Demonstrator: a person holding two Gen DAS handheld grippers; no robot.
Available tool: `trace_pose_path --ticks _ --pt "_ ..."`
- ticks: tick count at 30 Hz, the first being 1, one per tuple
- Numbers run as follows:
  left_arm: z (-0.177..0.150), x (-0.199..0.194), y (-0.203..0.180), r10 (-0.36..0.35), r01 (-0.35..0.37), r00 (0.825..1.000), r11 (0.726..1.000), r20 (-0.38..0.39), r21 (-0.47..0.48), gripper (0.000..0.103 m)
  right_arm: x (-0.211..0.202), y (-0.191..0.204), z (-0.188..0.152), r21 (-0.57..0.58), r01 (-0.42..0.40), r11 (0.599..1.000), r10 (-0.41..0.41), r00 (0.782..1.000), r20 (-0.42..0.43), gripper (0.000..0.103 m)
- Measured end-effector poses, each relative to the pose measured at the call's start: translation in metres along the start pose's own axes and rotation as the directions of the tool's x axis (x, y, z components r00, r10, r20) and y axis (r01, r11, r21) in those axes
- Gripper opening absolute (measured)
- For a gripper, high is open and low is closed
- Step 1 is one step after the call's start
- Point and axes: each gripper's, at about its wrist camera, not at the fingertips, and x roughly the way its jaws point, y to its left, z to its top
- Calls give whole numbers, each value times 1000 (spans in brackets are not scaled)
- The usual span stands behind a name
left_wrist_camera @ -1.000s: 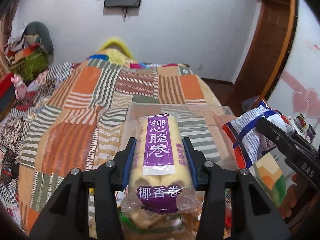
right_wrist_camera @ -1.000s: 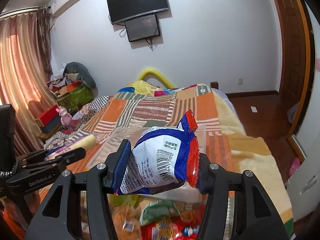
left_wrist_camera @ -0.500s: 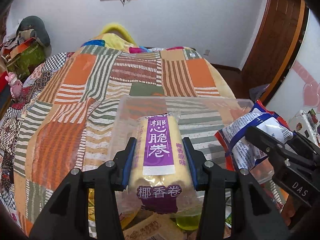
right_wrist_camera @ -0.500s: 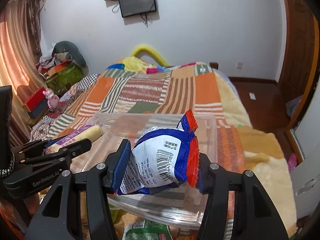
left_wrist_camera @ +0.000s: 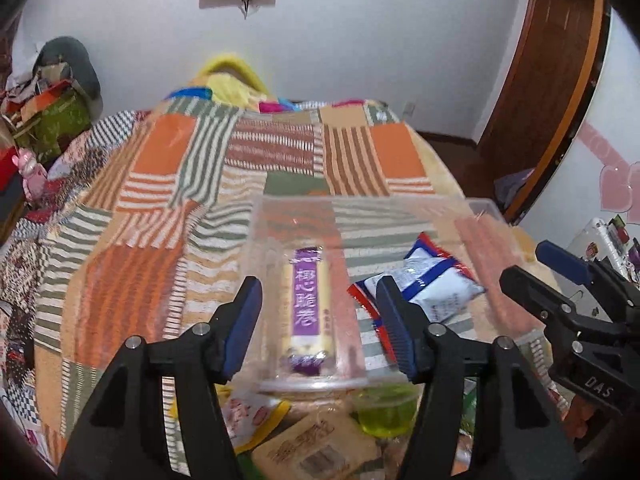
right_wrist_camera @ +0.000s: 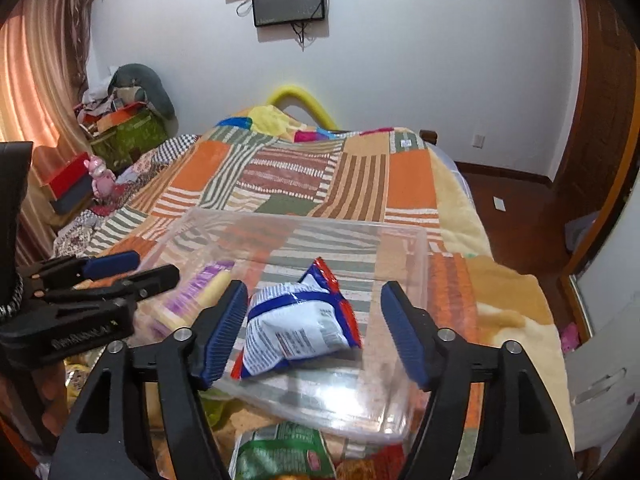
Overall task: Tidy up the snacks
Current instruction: 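Carry both snacks over the clear box and release them inside, then grasp the peanut bag with left tool while right tool grasps red snack bag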
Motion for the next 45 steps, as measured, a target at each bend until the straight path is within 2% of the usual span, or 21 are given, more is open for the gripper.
trace_pose_path --ticks 5,9,13,18,24,32,37,39,45 --pt "-3 -45 13 20 -20 997 1000 72 9 67 -26 -1 -4 -2 -7 1000 7 999 42 72" --pt "-14 -74 28 36 -37 995 999 97 8 71 -44 -3 -10 1 -15 1000 15 998 69 74" --pt "-32 -97 46 61 -63 993 998 99 11 73 -59 -5 -22 9 -18 1000 17 997 80 78" --pt "-63 -112 76 105 -105 992 994 71 3 79 -63 -8 -42 12 -10 1000 9 998 54 80" --pt "-101 -109 117 136 -137 991 989 -6 -65 79 -62 -10 -64 9 16 1000 -16 1000 10 87" --pt "-153 -89 151 132 -146 986 980 -103 -135 79 -48 -5 -98 4 36 999 -35 995 -94 88" --pt "-181 -81 155 114 -134 983 981 -141 -141 79 -44 -3 -111 -12 45 999 -46 991 -128 89" --pt "-187 -74 153 110 -132 981 982 -161 -133 79 -41 -1 -114 -20 45 999 -47 989 -140 93" --pt "-184 -56 145 96 -119 981 985 -171 -127 79 -34 -1 -112 -42 68 997 -74 988 -138 100"
